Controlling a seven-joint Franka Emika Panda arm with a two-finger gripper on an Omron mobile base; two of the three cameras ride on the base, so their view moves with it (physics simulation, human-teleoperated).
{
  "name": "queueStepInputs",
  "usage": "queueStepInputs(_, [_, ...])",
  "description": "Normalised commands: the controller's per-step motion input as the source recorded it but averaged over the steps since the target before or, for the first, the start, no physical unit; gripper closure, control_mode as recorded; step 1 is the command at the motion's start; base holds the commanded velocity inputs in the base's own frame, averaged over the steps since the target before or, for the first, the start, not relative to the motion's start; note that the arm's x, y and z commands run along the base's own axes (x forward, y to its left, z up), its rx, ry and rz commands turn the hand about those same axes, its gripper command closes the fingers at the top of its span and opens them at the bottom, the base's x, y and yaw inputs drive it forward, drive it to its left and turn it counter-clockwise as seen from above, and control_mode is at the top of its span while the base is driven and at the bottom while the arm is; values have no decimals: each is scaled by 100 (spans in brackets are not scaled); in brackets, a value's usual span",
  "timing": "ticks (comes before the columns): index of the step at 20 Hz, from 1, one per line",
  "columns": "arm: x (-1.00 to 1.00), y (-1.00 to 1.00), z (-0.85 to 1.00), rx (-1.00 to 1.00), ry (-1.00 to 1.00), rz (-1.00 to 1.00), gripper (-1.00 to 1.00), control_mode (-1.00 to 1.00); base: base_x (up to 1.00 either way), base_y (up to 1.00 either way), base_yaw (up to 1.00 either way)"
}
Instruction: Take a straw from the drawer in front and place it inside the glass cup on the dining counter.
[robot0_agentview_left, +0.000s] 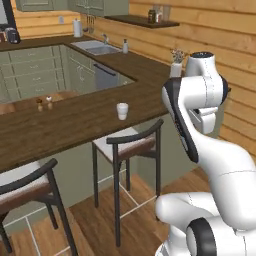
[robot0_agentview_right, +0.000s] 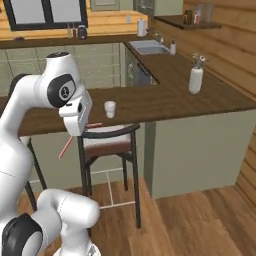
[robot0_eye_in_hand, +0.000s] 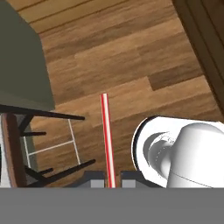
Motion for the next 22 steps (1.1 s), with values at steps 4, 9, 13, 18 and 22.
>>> queueStepInputs(4, [0,0,0,0,0,0,100,100,8,-95,53])
queueStepInputs(9, [0,0,0,0,0,0,100,100,40,-83,38])
queueStepInputs(13, [0,0,0,0,0,0,100,100,78,-43,22])
queueStepInputs(18, [0,0,0,0,0,0,100,100,95,-2,9])
queueStepInputs(22, [0,0,0,0,0,0,100,100,100,0,2])
